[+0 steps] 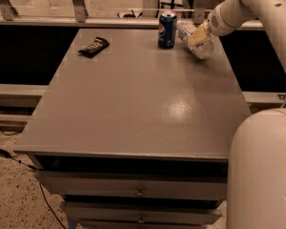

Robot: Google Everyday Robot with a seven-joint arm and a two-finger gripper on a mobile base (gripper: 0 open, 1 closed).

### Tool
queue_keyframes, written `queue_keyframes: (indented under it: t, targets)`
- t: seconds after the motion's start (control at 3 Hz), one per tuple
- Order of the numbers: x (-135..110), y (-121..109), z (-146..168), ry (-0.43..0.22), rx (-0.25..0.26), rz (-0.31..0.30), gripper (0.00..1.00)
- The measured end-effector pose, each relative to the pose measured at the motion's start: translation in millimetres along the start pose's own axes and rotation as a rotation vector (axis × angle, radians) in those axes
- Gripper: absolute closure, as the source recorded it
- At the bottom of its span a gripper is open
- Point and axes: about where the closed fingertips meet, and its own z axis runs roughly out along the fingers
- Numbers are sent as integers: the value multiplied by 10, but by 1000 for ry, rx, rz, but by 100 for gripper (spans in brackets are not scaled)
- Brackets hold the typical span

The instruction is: Move blue plastic bottle near pepsi can

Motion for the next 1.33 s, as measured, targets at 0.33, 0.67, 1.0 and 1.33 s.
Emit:
queue_keyframes:
  t: [0.33,0.67,1.0,1.33]
  targets:
    - [9,49,38,-1,-19,7,7]
    - [16,142,59,-1,-49,5,0]
    - [20,256,39,-7,-89,4,0]
    - [84,203,-240,-33,-73,-18,0]
